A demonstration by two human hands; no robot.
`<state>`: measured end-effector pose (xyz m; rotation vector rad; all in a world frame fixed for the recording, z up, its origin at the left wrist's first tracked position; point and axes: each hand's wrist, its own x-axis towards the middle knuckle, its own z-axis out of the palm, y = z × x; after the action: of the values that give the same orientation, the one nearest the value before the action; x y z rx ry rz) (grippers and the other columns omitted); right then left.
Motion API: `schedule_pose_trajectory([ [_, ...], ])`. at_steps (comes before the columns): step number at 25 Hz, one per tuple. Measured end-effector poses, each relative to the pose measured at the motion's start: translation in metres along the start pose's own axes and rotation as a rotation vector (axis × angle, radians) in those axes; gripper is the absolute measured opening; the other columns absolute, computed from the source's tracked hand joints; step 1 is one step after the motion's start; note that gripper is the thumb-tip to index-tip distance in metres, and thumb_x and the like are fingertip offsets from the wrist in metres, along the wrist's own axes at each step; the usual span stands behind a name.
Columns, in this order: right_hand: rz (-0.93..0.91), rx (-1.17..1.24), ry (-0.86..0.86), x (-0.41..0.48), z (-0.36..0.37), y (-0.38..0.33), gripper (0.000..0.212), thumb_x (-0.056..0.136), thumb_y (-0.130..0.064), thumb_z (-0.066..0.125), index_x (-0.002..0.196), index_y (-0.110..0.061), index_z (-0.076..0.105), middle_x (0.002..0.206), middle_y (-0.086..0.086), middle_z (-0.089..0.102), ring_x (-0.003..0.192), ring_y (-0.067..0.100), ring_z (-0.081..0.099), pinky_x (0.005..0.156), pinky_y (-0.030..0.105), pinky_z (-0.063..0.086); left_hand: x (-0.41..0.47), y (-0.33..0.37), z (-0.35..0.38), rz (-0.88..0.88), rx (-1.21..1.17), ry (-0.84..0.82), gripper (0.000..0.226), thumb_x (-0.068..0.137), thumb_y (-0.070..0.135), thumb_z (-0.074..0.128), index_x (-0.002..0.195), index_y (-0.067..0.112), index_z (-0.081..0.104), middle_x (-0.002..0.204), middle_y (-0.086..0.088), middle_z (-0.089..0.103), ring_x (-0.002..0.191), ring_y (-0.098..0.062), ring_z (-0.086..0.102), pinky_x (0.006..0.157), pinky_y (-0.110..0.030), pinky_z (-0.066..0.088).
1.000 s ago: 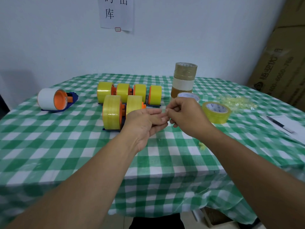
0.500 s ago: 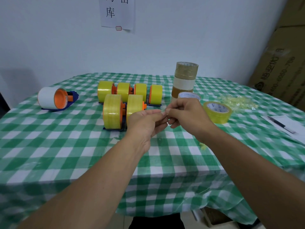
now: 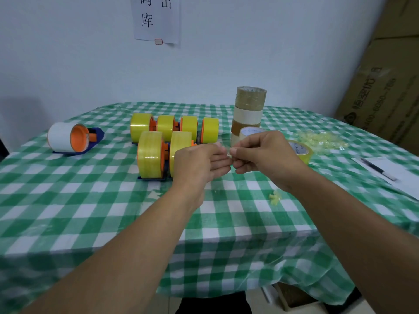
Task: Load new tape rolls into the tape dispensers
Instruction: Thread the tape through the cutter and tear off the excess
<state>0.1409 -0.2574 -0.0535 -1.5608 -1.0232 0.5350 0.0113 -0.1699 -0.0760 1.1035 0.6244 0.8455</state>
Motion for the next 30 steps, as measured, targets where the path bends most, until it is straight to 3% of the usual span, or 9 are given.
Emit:
schedule_pose_trajectory([
  [6, 0.012, 0.027, -0.043, -0.004, -0.002, 0.0, 0.01, 0.089, -0.003, 0.072, 0.093, 0.006, 0.073, 0.068, 0.011, 0.072, 0.064, 0.018, 0.069, 0.067, 0.029, 0.063, 0.001, 0.0, 0.002, -0.028, 0.059, -0.021, 0.015, 0.09, 0.004, 0.069, 0.097, -0.009, 0.07, 0.087, -0.021, 0.076, 0.082, -0.029, 0.077, 0.077, -0.036, 0.063],
  [13, 0.07, 0.125, -0.151, -0.004, -0.009, 0.003, 0.012, 0.092, 0.002, 0.066, 0.1, 0.009, 0.072, 0.085, 0.023, 0.073, 0.075, 0.023, 0.071, 0.071, 0.03, 0.061, 0.002, -0.006, 0.004, 0.022, 0.114, -0.008, 0.013, 0.088, -0.002, 0.071, 0.1, -0.007, 0.068, 0.085, -0.02, 0.074, 0.074, -0.025, 0.072, 0.072, -0.035, 0.063],
  [17, 0.041, 0.083, -0.135, -0.004, -0.011, 0.004, 0.004, 0.087, -0.001, 0.073, 0.09, -0.001, 0.074, 0.079, 0.013, 0.07, 0.072, 0.018, 0.067, 0.069, 0.03, 0.06, 0.0, -0.003, 0.005, 0.051, 0.192, -0.034, 0.004, 0.089, -0.002, 0.069, 0.086, -0.002, 0.071, 0.067, -0.011, 0.068, 0.06, -0.016, 0.066, 0.067, -0.03, 0.062],
  [23, 0.07, 0.051, -0.122, 0.001, -0.01, 0.006, 0.007, 0.085, 0.0, 0.075, 0.082, -0.001, 0.069, 0.072, 0.011, 0.067, 0.067, 0.017, 0.065, 0.064, 0.026, 0.058, -0.001, 0.003, 0.008, 0.021, 0.191, -0.042, 0.007, 0.089, -0.009, 0.065, 0.092, -0.003, 0.068, 0.078, -0.018, 0.073, 0.065, -0.021, 0.073, 0.067, -0.033, 0.063],
  [27, -0.017, -0.119, -0.054, 0.003, -0.008, 0.002, 0.01, 0.082, 0.004, 0.077, 0.081, 0.001, 0.068, 0.063, 0.007, 0.067, 0.062, 0.017, 0.064, 0.061, 0.028, 0.058, 0.0, 0.007, 0.006, -0.02, 0.167, -0.046, 0.006, 0.086, 0.003, 0.073, 0.091, 0.0, 0.071, 0.077, -0.016, 0.075, 0.064, -0.02, 0.072, 0.067, -0.032, 0.063],
  [30, -0.156, -0.171, 0.022, 0.001, -0.001, 0.003, 0.013, 0.081, 0.005, 0.078, 0.086, -0.001, 0.067, 0.066, 0.01, 0.068, 0.061, 0.017, 0.067, 0.062, 0.034, 0.062, 0.004, 0.008, 0.007, -0.064, 0.112, 0.019, 0.012, 0.083, 0.0, 0.075, 0.094, 0.004, 0.072, 0.072, -0.01, 0.072, 0.051, -0.012, 0.062, 0.055, -0.023, 0.058],
])
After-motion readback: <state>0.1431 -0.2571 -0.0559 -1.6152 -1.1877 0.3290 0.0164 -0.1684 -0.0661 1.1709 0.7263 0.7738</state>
